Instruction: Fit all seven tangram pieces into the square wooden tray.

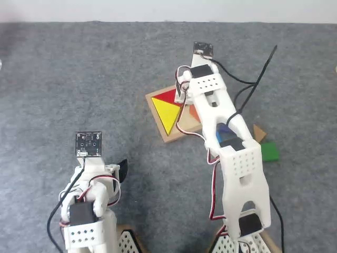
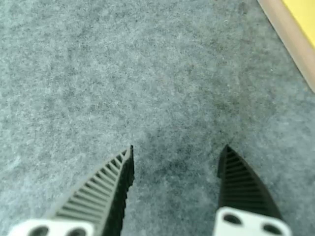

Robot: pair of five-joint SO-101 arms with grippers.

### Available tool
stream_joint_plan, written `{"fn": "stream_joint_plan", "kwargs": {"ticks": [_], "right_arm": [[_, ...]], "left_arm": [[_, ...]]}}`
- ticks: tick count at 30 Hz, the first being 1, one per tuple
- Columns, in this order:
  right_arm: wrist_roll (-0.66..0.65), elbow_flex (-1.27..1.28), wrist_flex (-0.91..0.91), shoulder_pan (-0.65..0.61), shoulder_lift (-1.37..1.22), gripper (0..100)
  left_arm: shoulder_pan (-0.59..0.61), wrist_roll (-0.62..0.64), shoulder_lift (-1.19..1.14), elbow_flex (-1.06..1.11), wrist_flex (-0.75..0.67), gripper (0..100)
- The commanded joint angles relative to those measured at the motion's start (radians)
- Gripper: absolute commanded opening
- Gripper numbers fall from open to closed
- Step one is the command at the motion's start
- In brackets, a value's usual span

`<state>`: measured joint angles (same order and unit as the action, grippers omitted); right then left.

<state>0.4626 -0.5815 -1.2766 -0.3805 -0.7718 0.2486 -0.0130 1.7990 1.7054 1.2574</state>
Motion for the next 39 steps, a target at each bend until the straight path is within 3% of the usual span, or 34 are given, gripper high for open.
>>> {"fn": "stream_joint_plan", "kwargs": {"ticks": [1,4,9,18,27,33,39], "right_arm": [[-0.048,-0.031,0.045,0.013,0.004,31.0],[-0.069,-0.037,0.056,0.007,-0.012,26.8],[-0.075,-0.038,0.061,0.01,-0.022,10.2],[-0.078,-0.041,-0.01,-0.016,-0.008,16.6],[-0.195,-0.064,-0.048,-0.071,0.099,24.0],[-0.193,-0.064,-0.082,-0.137,0.088,24.0],[-0.13,-0.064,-0.073,-0.088,0.001,23.9]], "left_arm": [[0.0,0.008,0.021,-0.022,0.005,27],[0.0,0.008,0.021,-0.022,0.005,27],[0.0,0.008,0.021,-0.022,0.005,27],[0.0,0.008,0.021,-0.022,0.005,27],[0.0,0.008,0.021,-0.022,0.005,27],[0.0,0.008,0.021,-0.022,0.005,27],[0.0,0.008,0.021,-0.022,0.005,27]]}}
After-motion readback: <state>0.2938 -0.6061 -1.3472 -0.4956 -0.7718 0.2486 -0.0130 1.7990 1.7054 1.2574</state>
